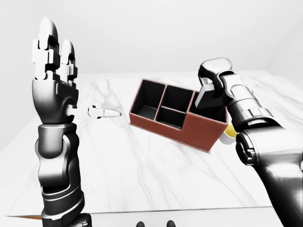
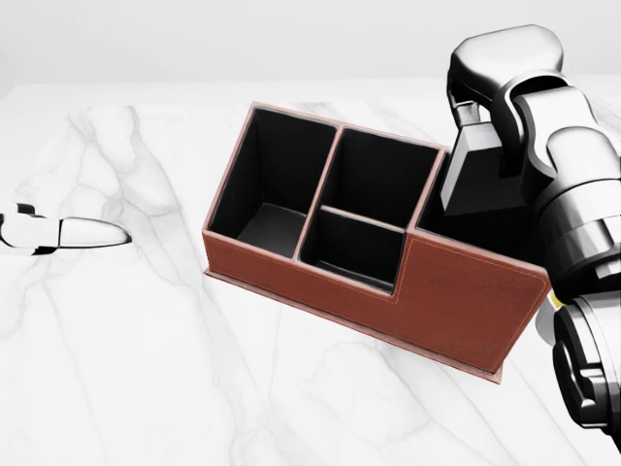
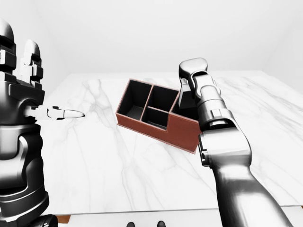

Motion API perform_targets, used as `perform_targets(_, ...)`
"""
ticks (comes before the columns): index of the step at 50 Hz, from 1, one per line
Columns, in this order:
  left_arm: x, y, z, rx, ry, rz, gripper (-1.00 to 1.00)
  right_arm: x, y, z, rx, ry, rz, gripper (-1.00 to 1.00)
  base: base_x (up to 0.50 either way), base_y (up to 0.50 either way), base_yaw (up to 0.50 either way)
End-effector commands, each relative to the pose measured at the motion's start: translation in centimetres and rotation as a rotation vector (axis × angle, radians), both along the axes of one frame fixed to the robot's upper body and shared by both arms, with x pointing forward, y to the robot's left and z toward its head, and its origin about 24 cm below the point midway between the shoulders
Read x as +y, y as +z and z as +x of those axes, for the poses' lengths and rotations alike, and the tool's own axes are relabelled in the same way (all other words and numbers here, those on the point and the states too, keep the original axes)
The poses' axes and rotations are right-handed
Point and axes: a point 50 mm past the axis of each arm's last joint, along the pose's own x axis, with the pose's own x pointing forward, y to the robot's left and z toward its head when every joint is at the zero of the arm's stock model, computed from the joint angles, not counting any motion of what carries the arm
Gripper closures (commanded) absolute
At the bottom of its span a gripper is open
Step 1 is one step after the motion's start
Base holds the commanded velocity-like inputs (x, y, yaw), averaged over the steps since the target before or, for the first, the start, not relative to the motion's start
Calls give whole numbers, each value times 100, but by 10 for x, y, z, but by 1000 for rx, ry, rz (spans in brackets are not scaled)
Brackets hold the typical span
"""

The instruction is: Pick up the book and place it in the right compartment of the caddy.

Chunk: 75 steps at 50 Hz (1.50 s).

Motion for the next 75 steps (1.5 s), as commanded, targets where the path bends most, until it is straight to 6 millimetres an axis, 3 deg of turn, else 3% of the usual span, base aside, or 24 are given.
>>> perform_targets(1,1,-2,2,12,13,7,-100,1,3,0,-39,10,-28,100,0,0,0)
perform_targets(64,0,-2,2,12,7,1,-100,0,-20,-1,-95,-29,-57,100,0,0,0)
perform_targets(75,1,-1,2,9,10,-3,-100,-4,-31,-2,-76,-68,-39,100,0,0,0)
